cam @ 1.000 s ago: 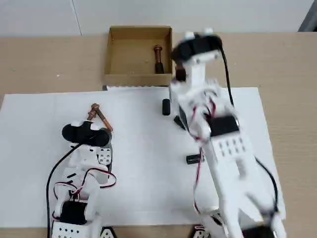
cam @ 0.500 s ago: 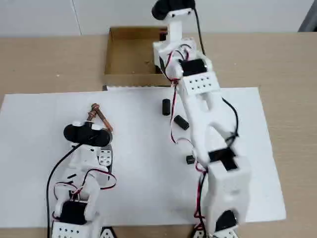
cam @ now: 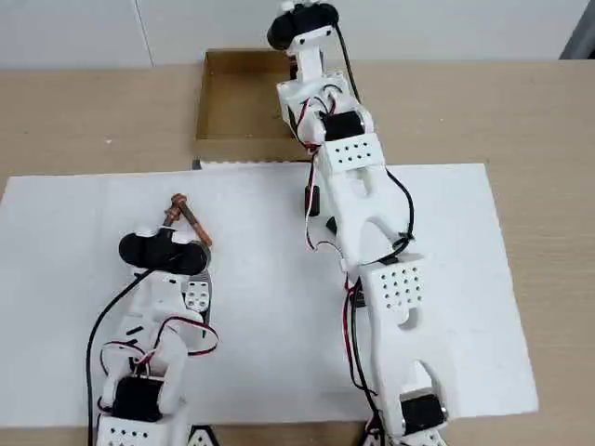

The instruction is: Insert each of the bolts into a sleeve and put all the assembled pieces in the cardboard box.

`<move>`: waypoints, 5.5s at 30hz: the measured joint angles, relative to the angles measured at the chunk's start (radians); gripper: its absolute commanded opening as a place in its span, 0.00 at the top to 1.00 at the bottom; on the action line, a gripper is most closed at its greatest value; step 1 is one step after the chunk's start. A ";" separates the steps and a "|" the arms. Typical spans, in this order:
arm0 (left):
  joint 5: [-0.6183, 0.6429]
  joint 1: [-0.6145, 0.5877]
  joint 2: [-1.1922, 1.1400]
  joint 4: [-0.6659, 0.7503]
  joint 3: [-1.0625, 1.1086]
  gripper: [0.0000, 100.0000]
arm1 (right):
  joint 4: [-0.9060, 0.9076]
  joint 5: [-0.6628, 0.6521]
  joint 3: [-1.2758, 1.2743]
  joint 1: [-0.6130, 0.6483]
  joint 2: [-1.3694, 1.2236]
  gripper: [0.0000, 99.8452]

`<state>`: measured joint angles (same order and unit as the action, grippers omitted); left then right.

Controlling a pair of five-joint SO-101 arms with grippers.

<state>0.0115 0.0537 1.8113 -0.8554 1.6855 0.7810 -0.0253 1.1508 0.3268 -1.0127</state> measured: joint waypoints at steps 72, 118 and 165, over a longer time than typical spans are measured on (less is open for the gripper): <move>0.000 0.000 0.000 -0.015 0.000 0.99 | 0.941 -0.382 -0.511 0.003 0.436 0.87; 0.000 0.000 0.000 -0.015 0.000 0.99 | 0.931 -0.362 -0.522 0.000 0.542 1.00; -0.288 -0.199 -1.436 -0.308 -1.102 0.99 | 0.571 -0.367 -1.912 -0.364 1.628 1.00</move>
<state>-0.2770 -0.1458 0.3751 -1.1638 0.5838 1.3518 -0.3920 -0.7610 -0.0368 0.6153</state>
